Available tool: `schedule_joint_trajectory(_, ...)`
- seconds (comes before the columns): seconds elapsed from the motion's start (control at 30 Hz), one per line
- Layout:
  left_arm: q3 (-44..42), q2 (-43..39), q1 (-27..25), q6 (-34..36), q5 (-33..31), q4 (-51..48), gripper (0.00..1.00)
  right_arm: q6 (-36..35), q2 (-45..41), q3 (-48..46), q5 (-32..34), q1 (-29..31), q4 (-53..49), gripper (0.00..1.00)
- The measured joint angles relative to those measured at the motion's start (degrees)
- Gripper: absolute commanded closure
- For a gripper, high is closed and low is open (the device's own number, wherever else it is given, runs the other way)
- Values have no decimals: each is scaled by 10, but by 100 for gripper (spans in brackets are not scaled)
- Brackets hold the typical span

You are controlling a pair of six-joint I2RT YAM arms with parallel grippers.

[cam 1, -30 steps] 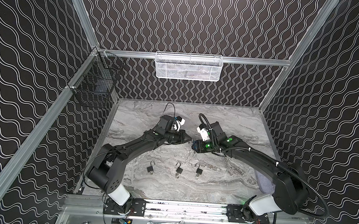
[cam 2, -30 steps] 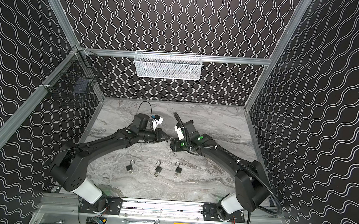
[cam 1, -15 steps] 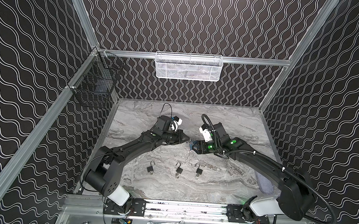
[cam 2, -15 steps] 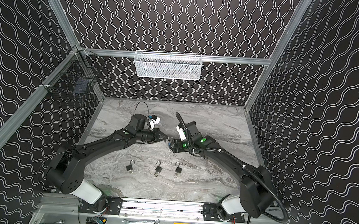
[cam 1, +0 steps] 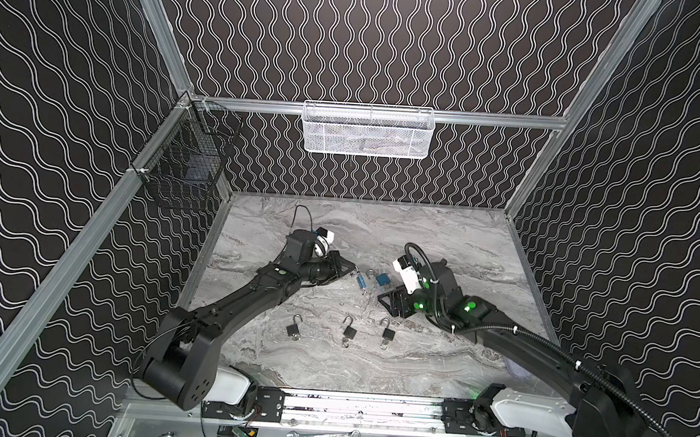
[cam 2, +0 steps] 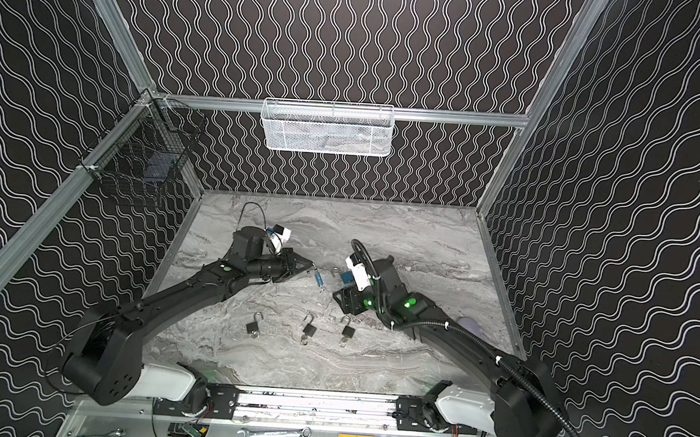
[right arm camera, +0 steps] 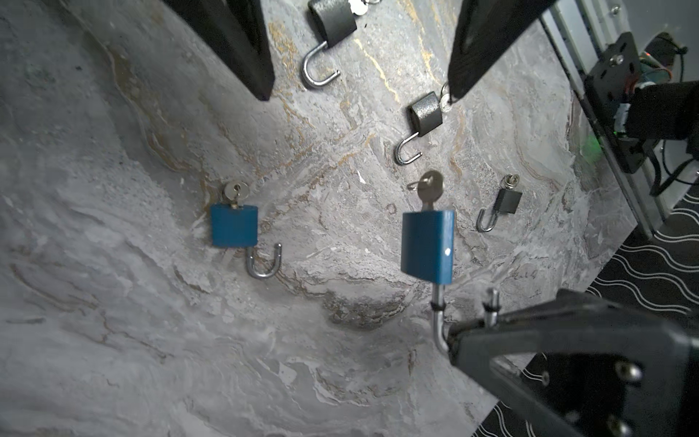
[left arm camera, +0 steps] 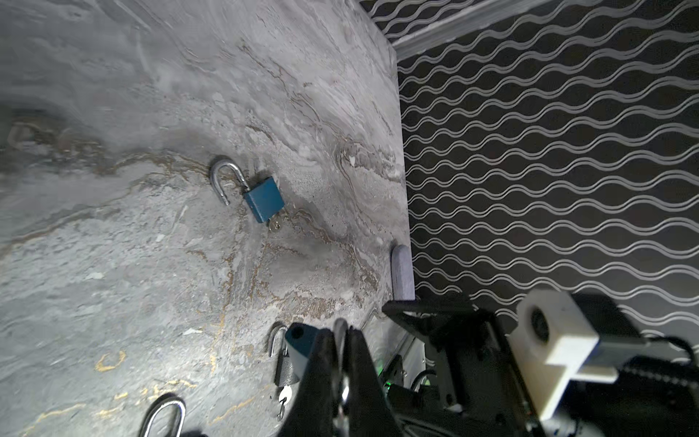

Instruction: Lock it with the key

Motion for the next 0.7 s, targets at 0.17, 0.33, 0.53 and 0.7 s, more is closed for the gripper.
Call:
schedule_joint_trajectory(0.17, -16, -33, 19, -39, -20, -3, 100, -53, -2, -72, 27, 36, 157, 28)
schedule_joint_trajectory(0.33, -18, -52, 25, -56, -36, -11, 100, -92, 37, -105, 72, 78, 292, 30)
schedule_joint_trajectory(0.53, -25, -62, 25, -74, -39, -11, 100, -126, 94, -115, 116, 105, 410, 33)
schedule_joint_trajectory(0.7, -28, -73, 26, -80, -39, -10, 100, -137, 135, -113, 130, 111, 482, 35)
